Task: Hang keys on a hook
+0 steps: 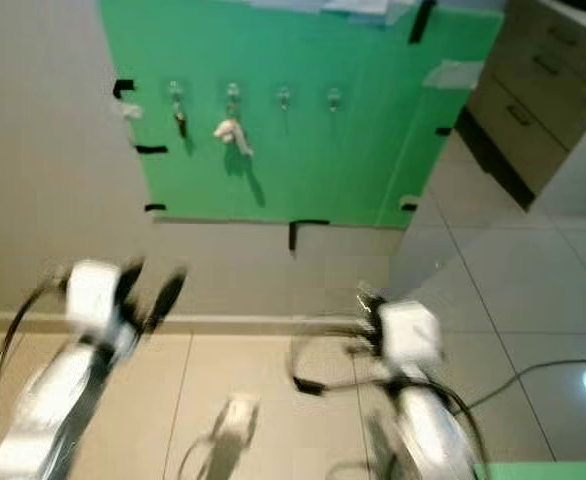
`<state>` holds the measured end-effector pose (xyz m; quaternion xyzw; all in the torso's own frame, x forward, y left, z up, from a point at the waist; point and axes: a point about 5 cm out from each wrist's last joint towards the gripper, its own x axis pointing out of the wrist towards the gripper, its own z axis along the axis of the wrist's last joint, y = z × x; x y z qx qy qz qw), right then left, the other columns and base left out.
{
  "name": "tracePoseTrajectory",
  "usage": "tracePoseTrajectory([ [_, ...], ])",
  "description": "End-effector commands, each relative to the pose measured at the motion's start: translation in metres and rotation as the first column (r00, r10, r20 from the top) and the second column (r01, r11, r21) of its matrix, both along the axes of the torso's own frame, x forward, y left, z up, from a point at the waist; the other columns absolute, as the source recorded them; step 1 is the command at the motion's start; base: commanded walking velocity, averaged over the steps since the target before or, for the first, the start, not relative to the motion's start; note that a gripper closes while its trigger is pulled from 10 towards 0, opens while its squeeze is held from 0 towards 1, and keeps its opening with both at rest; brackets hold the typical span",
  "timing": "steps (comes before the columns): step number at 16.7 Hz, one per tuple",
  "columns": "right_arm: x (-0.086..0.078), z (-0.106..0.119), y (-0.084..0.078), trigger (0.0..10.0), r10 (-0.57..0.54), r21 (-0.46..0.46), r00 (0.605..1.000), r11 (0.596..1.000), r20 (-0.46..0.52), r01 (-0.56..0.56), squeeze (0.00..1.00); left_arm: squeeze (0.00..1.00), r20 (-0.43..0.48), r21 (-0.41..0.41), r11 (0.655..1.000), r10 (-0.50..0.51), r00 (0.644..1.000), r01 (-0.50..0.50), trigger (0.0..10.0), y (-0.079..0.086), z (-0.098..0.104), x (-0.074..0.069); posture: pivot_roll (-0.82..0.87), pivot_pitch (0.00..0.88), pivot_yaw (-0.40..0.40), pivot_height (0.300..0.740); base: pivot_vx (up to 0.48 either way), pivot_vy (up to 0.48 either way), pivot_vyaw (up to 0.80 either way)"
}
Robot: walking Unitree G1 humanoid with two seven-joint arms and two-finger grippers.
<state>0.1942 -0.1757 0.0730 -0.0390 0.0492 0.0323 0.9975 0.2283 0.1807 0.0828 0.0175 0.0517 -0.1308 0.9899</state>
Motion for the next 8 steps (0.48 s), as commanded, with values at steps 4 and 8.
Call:
tracePoseTrajectory([
  [4,-0.002,-0.003,0.017,10.0,0.013,0.039,0.998,0.999,0.066,-0.015,0.0,0.0,0.11,0.036,0.999,0.012,0.994,-0.016,10.0,-0.01,0.026,0.011,0.03,0.0,-0.022,0.74,0.0,0.0,0.0],
  [8,0.006,-0.003,0.007,10.0,-0.076,0.041,0.991,0.997,0.11,0.072,0.0,0.0,0.147,0.003,0.966,0.254,0.956,-0.257,10.0,0.01,0.032,0.01,0.03,0.0,-0.031,0.74,0.166,0.293,0.0],
])
